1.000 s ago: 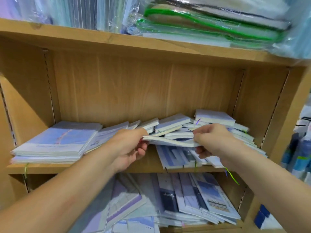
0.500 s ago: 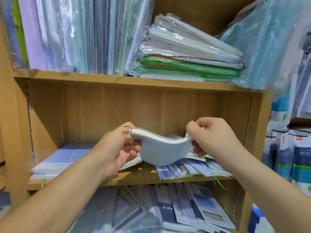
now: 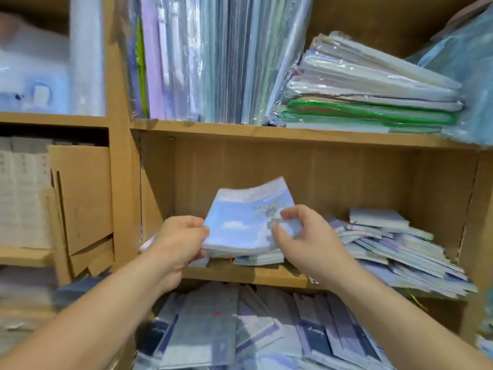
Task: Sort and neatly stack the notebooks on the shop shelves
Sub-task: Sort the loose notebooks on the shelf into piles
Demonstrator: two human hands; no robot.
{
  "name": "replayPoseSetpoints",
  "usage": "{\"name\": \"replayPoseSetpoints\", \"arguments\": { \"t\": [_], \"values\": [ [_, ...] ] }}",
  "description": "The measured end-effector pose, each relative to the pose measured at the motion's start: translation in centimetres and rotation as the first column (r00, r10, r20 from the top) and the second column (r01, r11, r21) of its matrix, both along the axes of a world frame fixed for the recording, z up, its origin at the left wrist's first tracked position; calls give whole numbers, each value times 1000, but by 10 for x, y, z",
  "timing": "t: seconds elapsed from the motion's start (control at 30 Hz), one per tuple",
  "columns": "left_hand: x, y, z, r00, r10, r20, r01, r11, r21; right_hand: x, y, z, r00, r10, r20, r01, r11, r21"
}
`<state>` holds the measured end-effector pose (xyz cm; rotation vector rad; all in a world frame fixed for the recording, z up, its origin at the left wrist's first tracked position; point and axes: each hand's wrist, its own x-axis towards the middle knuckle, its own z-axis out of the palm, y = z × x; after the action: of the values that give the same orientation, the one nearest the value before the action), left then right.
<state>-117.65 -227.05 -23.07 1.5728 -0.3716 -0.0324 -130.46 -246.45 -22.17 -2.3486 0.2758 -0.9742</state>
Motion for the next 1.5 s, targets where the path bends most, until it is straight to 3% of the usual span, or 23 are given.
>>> {"name": "replayPoseSetpoints", "arguments": {
  "t": [0.1,0.23,0.4,0.47,0.6,0.67,0.8,0.87,1.0,1.1,1.23,1.3,1.4,1.43,1.5],
  "values": [
    [30,31,-29,990,139,21,-140,989,41,49,26,-43,989,115,-89,-110,992,68],
    [70,70,-38,973,202,111,-210,976,60,112,53,-65,979,205,-20,-204,978,54],
    [135,78,-26,898,244,365,-294,952,86,180,59,-60,975,214,65,-213,977,-28],
    [159,76,-32,888,222,403,-317,930,187,202,53,-67,985,172,12,-171,983,-61],
    [186,83,-70,899,29,436,-315,734,602,223,44,-98,932,81,-353,-138,980,-142],
    [192,93,-84,891,-60,449,-305,654,693,226,40,-102,915,78,-395,-150,976,-155],
    [192,95,-92,770,-179,613,-478,476,738,230,40,-93,912,31,-409,-114,977,-179],
    [187,85,-92,701,-204,684,-560,436,704,234,47,-94,919,-10,-395,-78,976,-204],
    [188,64,-90,713,-197,673,-597,334,730,239,51,-89,919,-65,-389,-17,979,-202],
    [188,57,-93,726,-168,666,-594,333,732,235,40,-83,903,-92,-419,-60,940,-336],
    [183,52,-86,784,-165,599,-545,278,791,212,-4,-75,891,-259,-374,-77,724,-685],
    [172,36,-78,747,-174,642,-589,273,760,198,-38,-68,811,-304,-499,-121,748,-652],
    [149,-10,-73,645,-315,696,-486,534,692,179,-75,-60,672,-179,-718,-187,898,-399],
    [143,-27,-75,638,-391,663,-406,561,722,176,-81,-60,669,-131,-732,-200,916,-347],
    [138,-57,-79,659,-493,569,-338,481,809,171,-88,-61,693,-93,-714,-218,918,-331]
  ]
}}
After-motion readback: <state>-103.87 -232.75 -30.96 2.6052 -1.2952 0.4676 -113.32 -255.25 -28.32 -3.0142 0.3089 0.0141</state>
